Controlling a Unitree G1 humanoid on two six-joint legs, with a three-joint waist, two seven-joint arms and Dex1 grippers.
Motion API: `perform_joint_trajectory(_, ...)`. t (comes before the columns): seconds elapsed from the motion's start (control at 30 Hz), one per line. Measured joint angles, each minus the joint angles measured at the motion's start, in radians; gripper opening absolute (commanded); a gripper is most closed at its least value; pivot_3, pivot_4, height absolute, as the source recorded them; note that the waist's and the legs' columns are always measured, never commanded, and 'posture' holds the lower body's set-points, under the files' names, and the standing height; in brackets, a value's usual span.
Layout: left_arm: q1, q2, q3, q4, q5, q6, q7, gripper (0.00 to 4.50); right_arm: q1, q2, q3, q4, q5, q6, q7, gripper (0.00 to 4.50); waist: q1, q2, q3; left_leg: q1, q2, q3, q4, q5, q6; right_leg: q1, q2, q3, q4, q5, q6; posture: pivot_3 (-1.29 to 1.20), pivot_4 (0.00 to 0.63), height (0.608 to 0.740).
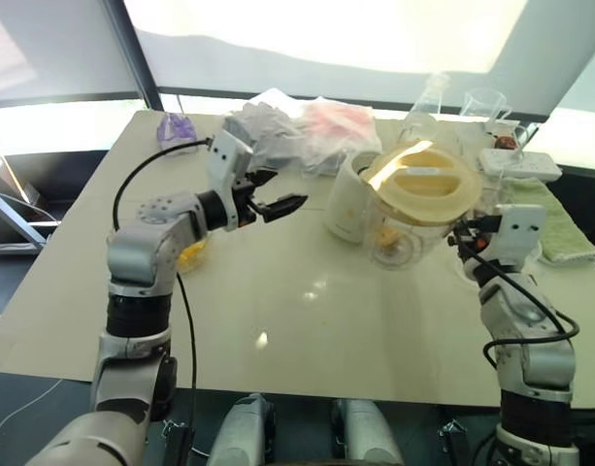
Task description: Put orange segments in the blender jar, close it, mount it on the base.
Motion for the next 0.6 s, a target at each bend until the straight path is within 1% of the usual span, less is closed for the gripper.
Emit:
perform_joint_trajectory(0.1,0.016,0.010,-0.014,0.000,-0.019,-0.010,-0.005,4.49,-0.065,-0.056,-0.048,-0.037,0.046,0.080,0.003,0.90,0.001,0.001,0.001,0.000,0.000,0.001,0.000,0.000,0.000,0.000,0.000,0.001,-0.001,-0.001,-0.002,0.00,0.150,0.740)
perform_joint_trajectory(0.2,0.020,0.015,-0.021,-0.013,-0.041,-0.012,-0.001,4.49,-0.181,-0.113,-0.092,-0.051,0.087,0.158,-0.008,0.90,0.001,0.000,0.001,0.000,0.000,0.000,0.000,0.000,0.000,0.000,0.000,0.001,-0.001,-0.001,-0.002,0.00,0.150,0.740)
perform_joint_trajectory(0.3,0.023,0.018,-0.036,-0.029,-0.059,-0.017,0.009,4.49,-0.285,-0.138,-0.110,-0.047,0.108,0.219,-0.027,0.90,0.002,0.001,0.001,0.000,0.000,0.000,-0.001,0.000,0.000,0.000,0.000,0.000,-0.001,-0.001,-0.002,0.00,0.150,0.740)
perform_joint_trajectory(0.43,0.040,0.018,-0.045,-0.033,-0.070,-0.022,0.030,4.49,-0.497,-0.159,-0.091,0.071,0.116,0.263,-0.035,0.90,-0.006,0.002,0.003,-0.001,0.000,0.001,-0.001,0.000,0.000,-0.001,0.000,0.001,-0.001,0.000,-0.001,0.00,0.150,0.740)
perform_joint_trajectory(0.5,0.043,0.019,-0.048,-0.033,-0.074,-0.025,0.035,4.49,-0.557,-0.163,-0.082,0.124,0.114,0.263,-0.035,0.90,-0.008,0.002,0.003,-0.001,0.000,0.001,-0.001,0.000,0.000,-0.001,0.000,0.000,-0.001,0.001,0.001,0.00,0.150,0.740)
perform_joint_trajectory(0.6,0.046,0.025,-0.049,-0.038,-0.081,-0.037,0.046,4.49,-0.621,-0.163,-0.055,0.254,0.100,0.253,-0.024,0.90,-0.011,0.002,0.003,-0.002,0.000,0.001,-0.001,0.000,0.000,-0.001,-0.001,0.000,-0.003,0.001,0.001,0.00,0.150,0.740)
